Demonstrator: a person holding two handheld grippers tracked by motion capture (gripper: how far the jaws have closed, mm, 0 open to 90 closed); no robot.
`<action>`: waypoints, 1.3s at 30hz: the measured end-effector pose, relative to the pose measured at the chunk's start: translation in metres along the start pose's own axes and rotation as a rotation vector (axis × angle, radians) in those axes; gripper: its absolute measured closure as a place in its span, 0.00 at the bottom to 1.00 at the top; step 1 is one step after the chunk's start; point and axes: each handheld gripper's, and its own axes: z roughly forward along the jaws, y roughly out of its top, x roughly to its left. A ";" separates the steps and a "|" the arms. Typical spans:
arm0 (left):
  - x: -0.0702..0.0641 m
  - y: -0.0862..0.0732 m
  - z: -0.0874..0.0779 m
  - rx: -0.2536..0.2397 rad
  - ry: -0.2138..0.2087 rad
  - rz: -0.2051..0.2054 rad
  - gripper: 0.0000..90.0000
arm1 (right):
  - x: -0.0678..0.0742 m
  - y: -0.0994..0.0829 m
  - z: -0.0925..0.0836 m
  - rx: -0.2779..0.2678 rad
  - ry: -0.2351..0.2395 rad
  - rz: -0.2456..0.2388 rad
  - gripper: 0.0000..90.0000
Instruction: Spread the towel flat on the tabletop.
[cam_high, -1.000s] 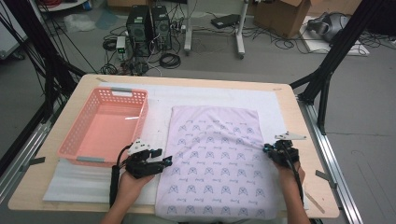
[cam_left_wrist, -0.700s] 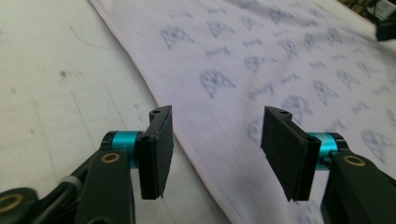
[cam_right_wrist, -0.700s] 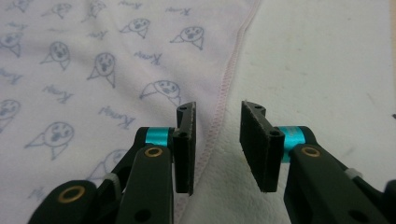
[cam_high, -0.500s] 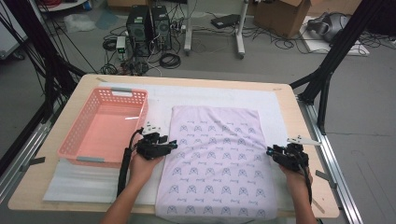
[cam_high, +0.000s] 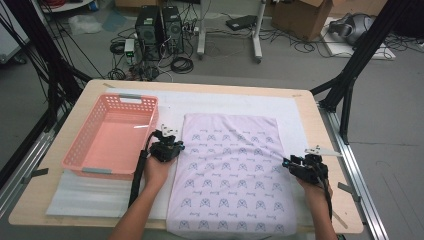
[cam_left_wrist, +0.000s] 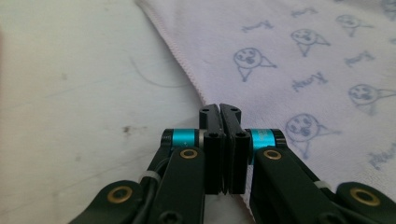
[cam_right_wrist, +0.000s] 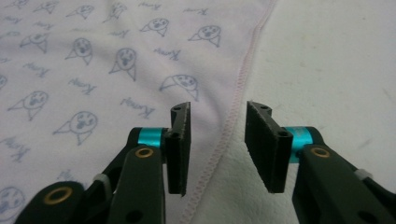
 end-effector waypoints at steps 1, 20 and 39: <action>0.003 0.000 0.000 -0.003 0.008 -0.015 0.98 | -0.001 0.000 0.000 -0.003 -0.006 -0.002 0.63; -0.024 -0.005 -0.028 -0.134 -0.255 -0.029 0.43 | 0.008 -0.005 -0.003 0.085 -0.010 -0.041 0.98; -0.032 -0.029 -0.058 -0.240 -0.345 0.016 0.27 | 0.018 -0.012 -0.036 -0.054 0.021 -0.114 0.32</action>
